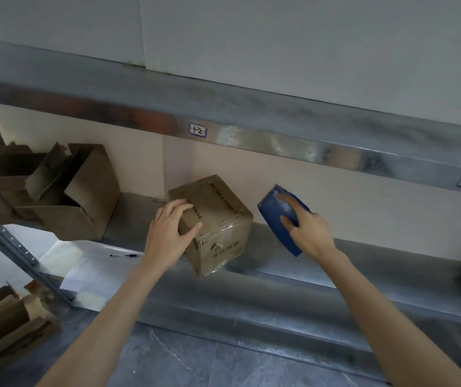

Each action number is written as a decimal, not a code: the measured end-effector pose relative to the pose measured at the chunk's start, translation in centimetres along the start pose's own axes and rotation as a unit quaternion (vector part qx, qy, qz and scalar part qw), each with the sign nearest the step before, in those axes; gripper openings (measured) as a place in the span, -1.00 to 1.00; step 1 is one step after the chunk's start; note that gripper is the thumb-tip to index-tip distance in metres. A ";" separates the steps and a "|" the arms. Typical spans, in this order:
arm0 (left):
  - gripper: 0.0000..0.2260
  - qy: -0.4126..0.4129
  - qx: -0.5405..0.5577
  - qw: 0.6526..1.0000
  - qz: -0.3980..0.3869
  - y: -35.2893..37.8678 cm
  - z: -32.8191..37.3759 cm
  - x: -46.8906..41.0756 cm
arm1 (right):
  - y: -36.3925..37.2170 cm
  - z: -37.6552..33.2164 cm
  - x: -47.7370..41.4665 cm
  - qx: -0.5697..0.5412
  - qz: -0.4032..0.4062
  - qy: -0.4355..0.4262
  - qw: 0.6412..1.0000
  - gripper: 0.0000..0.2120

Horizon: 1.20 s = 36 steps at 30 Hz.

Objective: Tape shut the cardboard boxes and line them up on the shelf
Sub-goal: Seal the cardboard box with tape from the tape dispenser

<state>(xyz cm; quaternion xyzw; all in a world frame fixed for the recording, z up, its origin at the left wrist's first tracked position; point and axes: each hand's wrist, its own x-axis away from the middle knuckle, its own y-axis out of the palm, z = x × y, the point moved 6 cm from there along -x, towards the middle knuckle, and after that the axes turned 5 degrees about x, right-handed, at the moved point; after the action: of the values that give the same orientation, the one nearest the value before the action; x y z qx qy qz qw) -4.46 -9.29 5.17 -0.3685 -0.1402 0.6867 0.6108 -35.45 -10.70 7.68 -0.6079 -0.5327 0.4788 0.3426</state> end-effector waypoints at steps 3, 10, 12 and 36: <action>-0.63 0.008 0.026 1.000 -0.003 -0.4 0.4 0.2 | -2.1 -2.0 0.5 -0.015 0.022 -0.041 0.999 -0.58; -0.70 -0.008 0.121 0.991 -0.061 -2.4 1.1 -0.8 | -3.6 -9.4 2.0 0.013 -0.011 -0.181 0.983 -0.52; -0.68 -0.015 0.152 0.985 -0.085 -2.8 1.4 -0.9 | -3.2 -11.0 2.7 0.016 -0.041 -0.220 0.974 -0.46; -0.77 -0.049 0.246 0.959 -0.133 -1.8 2.0 0.0 | -1.0 -13.1 5.8 0.040 -0.151 -0.314 0.937 -0.36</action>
<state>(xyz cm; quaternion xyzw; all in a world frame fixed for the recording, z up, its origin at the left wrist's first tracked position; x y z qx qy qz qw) -4.53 -8.41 7.70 -0.1507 -0.0446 0.6298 0.7607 -23.49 -3.58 11.40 -0.3247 -0.6790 0.6087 0.2509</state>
